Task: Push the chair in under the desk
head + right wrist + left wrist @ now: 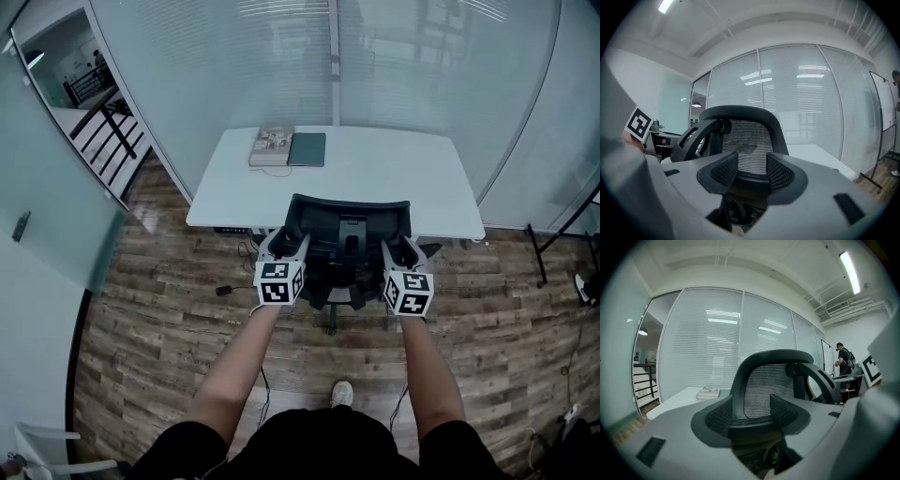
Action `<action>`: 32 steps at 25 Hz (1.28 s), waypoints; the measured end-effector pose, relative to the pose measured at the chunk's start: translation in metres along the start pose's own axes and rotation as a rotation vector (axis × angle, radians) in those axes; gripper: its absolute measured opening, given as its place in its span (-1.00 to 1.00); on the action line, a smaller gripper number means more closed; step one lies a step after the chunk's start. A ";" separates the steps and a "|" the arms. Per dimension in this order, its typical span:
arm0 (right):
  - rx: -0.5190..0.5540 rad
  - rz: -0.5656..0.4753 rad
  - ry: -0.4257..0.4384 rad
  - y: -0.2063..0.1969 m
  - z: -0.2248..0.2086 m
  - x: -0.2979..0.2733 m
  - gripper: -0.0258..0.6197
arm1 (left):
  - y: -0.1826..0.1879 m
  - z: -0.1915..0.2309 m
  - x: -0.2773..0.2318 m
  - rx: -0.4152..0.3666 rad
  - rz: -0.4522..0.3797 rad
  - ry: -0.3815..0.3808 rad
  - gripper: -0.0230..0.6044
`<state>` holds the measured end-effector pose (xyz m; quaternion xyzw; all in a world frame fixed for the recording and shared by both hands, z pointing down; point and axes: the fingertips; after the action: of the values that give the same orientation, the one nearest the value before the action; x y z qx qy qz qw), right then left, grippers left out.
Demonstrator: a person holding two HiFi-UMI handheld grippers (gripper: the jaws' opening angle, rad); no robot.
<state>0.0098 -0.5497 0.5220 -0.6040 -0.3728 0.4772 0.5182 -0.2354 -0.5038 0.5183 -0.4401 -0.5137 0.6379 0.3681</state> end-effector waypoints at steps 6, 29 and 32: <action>-0.001 -0.004 0.002 0.001 0.000 -0.009 -0.33 | 0.000 0.005 -0.007 0.003 0.009 -0.001 -0.09; 0.013 -0.048 0.047 0.020 0.003 -0.066 -0.33 | 0.018 0.038 -0.048 -0.001 -0.023 0.048 -0.09; 0.017 -0.058 0.051 0.019 0.004 -0.066 -0.33 | 0.016 0.039 -0.048 0.004 -0.022 0.048 -0.09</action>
<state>-0.0122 -0.6150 0.5158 -0.6002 -0.3730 0.4497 0.5463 -0.2559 -0.5645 0.5144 -0.4490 -0.5083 0.6241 0.3879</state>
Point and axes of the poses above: the fingertips, and each gripper's own axes: x backward along the fingers, z to its left, y out of its top, and after that the axes turned 15 degrees about -y, right-handed
